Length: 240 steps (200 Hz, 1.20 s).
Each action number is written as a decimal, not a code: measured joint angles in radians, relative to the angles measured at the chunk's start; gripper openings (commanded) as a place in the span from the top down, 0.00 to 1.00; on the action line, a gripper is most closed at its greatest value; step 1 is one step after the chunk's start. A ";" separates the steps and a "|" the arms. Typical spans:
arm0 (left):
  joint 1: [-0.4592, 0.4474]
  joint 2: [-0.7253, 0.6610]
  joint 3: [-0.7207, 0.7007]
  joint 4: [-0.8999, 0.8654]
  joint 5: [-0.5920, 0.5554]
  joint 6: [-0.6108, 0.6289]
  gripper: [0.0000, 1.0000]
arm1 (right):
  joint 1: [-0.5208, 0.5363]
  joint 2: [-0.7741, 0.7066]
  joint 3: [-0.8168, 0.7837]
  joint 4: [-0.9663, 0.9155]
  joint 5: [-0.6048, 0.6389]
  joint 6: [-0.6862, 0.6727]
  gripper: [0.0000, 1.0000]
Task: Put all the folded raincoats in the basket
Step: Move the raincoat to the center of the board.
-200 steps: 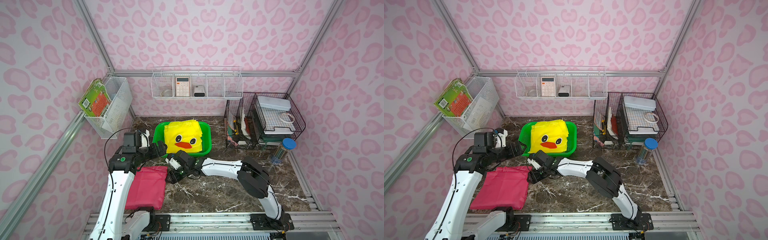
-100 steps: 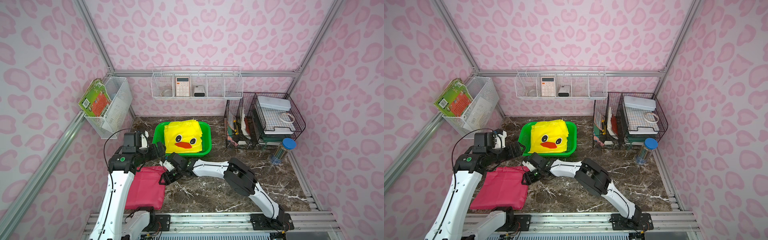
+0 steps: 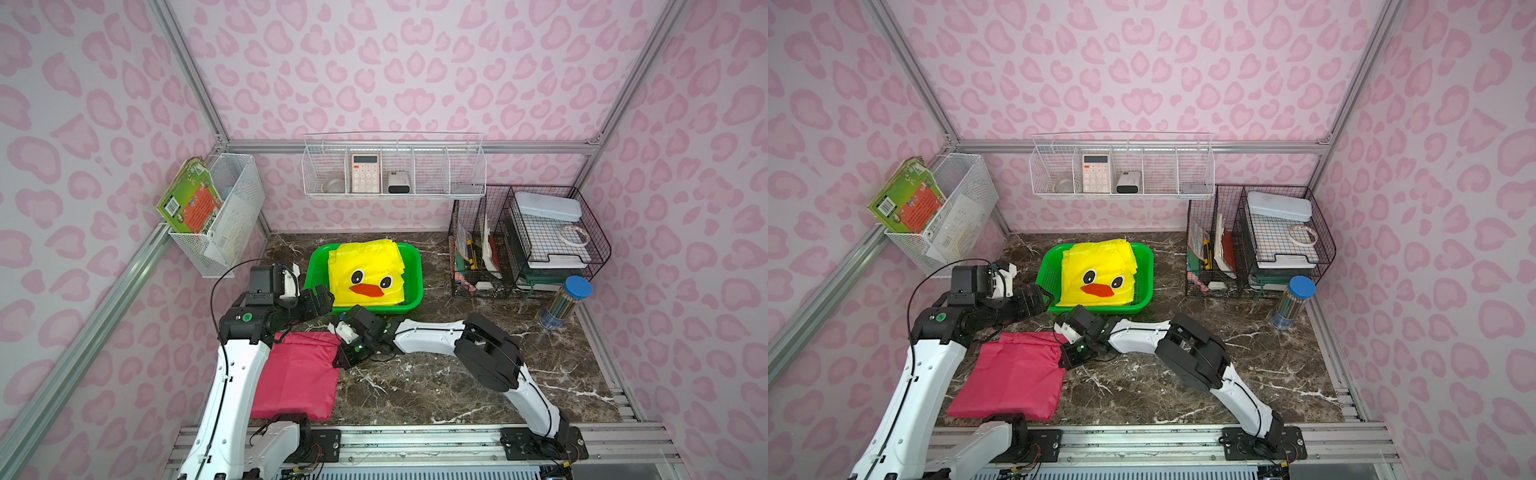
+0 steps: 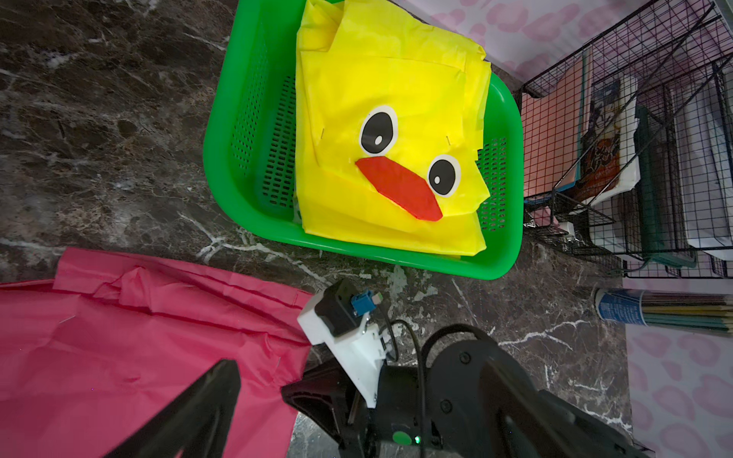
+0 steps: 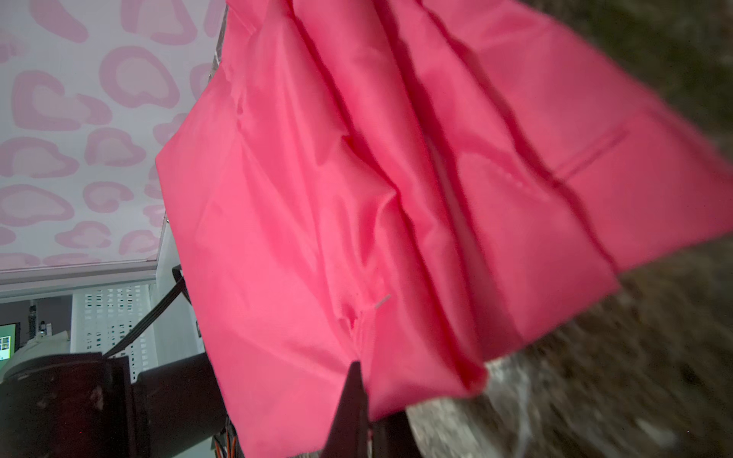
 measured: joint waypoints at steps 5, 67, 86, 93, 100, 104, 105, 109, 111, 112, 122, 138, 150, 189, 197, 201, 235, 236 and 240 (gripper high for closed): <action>0.000 0.002 0.000 -0.001 0.008 0.000 0.01 | -0.005 -0.018 -0.024 0.007 0.000 0.000 1.00; -0.001 0.016 -0.020 -0.001 0.089 -0.002 0.01 | -0.095 -0.232 -0.333 0.060 0.014 -0.011 1.00; -0.003 0.014 -0.033 -0.001 0.110 -0.002 0.01 | -0.135 -0.296 -0.422 0.058 0.014 -0.032 1.00; -0.005 0.014 -0.039 -0.001 0.120 -0.001 0.01 | -0.148 -0.317 -0.451 0.056 0.014 -0.042 1.00; -0.006 0.014 -0.044 -0.001 0.128 0.001 0.01 | -0.161 -0.338 -0.477 0.048 0.014 -0.055 1.00; -0.008 0.014 -0.048 -0.001 0.134 0.001 0.01 | -0.171 -0.353 -0.495 0.043 0.016 -0.065 1.00; -0.009 0.014 -0.048 -0.001 0.135 0.001 0.01 | -0.172 -0.356 -0.498 0.043 0.016 -0.067 1.00; -0.010 0.014 -0.052 -0.001 0.141 0.002 0.01 | -0.180 -0.369 -0.513 0.040 0.018 -0.075 1.00; -0.011 0.014 -0.054 -0.001 0.143 0.002 0.01 | -0.184 -0.375 -0.519 0.037 0.019 -0.080 1.00; -0.012 0.014 -0.056 -0.001 0.145 0.002 0.01 | -0.186 -0.378 -0.523 0.035 0.020 -0.082 1.00; -0.016 0.014 -0.066 -0.001 0.158 0.003 0.01 | -0.207 -0.414 -0.561 0.018 0.027 -0.108 1.00; -0.023 0.014 -0.088 -0.001 0.180 0.005 0.01 | -0.241 -0.471 -0.624 -0.011 0.037 -0.144 1.00; -0.029 0.013 -0.108 -0.001 0.195 0.009 0.01 | -0.277 -0.519 -0.679 -0.028 0.039 -0.167 1.00; -0.067 0.018 -0.190 -0.002 0.241 0.024 0.01 | -0.426 -0.667 -0.825 -0.084 0.055 -0.210 0.94; -0.079 0.024 -0.206 -0.001 0.248 0.024 0.01 | -0.455 -0.694 -0.845 -0.095 0.055 -0.216 0.85; -0.087 0.028 -0.214 -0.001 0.250 0.024 0.01 | -0.468 -0.704 -0.853 -0.100 0.056 -0.217 0.77; -0.149 0.074 -0.261 0.014 0.259 0.023 0.01 | -0.562 -0.782 -0.894 -0.144 0.091 -0.239 0.40; -0.150 0.076 -0.262 0.014 0.259 0.023 0.01 | -0.563 -0.784 -0.894 -0.145 0.092 -0.239 0.40; -0.156 0.083 -0.266 0.019 0.259 0.023 0.01 | -0.567 -0.794 -0.895 -0.151 0.093 -0.239 0.39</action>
